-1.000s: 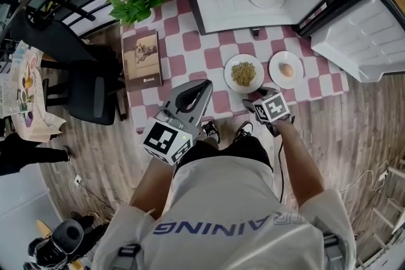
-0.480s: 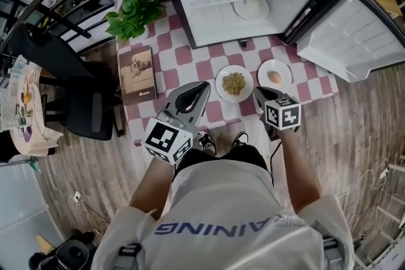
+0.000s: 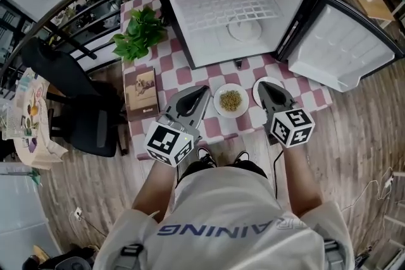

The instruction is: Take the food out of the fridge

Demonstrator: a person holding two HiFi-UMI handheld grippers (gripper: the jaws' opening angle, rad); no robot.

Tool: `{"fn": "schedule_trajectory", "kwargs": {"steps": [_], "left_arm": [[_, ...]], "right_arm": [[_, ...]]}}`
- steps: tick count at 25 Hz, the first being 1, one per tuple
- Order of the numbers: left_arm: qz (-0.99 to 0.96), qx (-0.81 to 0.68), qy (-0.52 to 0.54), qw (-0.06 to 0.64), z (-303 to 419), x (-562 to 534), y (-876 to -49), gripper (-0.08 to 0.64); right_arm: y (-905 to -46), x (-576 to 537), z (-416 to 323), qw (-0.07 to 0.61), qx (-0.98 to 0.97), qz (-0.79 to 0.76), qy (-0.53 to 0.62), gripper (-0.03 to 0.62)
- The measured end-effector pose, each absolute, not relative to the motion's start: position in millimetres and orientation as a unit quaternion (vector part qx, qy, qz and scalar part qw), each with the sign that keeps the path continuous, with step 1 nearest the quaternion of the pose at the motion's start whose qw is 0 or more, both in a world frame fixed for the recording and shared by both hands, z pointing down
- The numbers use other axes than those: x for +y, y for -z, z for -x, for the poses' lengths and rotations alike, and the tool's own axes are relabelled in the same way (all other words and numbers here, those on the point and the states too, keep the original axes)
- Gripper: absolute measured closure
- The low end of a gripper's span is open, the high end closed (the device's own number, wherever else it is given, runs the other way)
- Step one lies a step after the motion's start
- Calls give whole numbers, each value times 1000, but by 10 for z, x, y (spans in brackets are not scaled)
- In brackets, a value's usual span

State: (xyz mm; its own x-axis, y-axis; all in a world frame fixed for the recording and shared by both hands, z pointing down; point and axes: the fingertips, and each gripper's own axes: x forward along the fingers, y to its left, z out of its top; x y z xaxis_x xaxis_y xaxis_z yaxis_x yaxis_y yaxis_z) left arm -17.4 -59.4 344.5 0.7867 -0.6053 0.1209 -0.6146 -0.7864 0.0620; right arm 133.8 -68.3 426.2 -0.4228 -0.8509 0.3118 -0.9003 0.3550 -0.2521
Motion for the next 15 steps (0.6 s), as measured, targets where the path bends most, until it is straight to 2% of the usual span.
{"fn": "schedule_trajectory", "kwargs": {"steps": [7, 15], "left_arm": [[-943, -331, -36, 17, 157, -611, -3156, 554], [-939, -342, -25, -17, 107, -606, -2899, 554]], "right_arm": [[-3352, -701, -1390, -15, -832, -541, -125, 572], [-3044, -674, -1533, -39, -830, -544, -113, 572]]}}
